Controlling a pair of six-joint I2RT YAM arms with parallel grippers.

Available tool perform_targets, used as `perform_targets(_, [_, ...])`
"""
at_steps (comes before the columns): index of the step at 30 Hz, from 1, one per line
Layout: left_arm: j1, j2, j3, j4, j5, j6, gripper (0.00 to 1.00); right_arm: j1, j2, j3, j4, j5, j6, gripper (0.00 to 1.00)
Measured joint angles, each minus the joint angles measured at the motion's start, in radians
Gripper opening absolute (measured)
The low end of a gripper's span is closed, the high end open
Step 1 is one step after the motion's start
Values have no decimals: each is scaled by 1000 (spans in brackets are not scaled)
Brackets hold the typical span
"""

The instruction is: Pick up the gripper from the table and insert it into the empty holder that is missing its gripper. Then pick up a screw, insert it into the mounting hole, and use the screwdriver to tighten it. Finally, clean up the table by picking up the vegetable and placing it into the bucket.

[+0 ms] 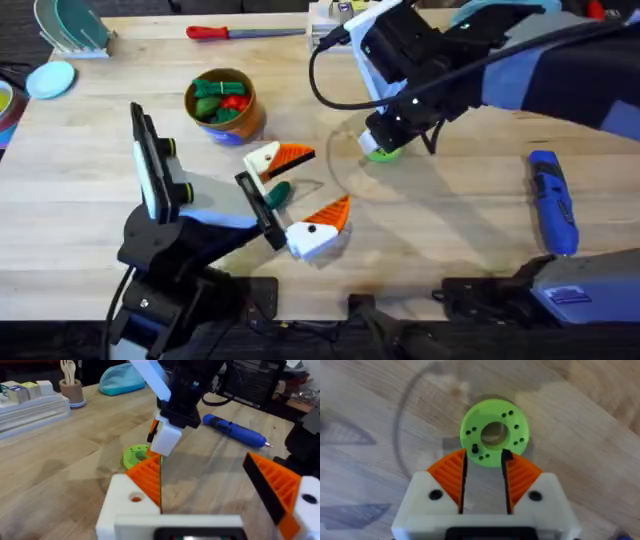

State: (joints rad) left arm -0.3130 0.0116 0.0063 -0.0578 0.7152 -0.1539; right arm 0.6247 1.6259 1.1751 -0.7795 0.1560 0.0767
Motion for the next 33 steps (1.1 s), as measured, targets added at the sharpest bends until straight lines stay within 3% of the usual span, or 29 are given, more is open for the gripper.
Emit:
perform_targets(5, [0, 0, 0, 0, 0, 0, 991, 3, 49, 0, 13, -22, 5, 412])
perform_targets(13, [0, 0, 0, 0, 0, 0, 991, 3, 96, 0, 26, -26, 5, 238])
perform_targets(18, [0, 0, 0, 0, 0, 0, 991, 3, 96, 0, 32, -26, 5, 211])
perform_targets(24, [0, 0, 0, 0, 0, 0, 991, 3, 96, 0, 47, -30, 6, 13])
perform_targets(33, [0, 0, 0, 0, 0, 0, 991, 3, 96, 0, 46, -30, 6, 7])
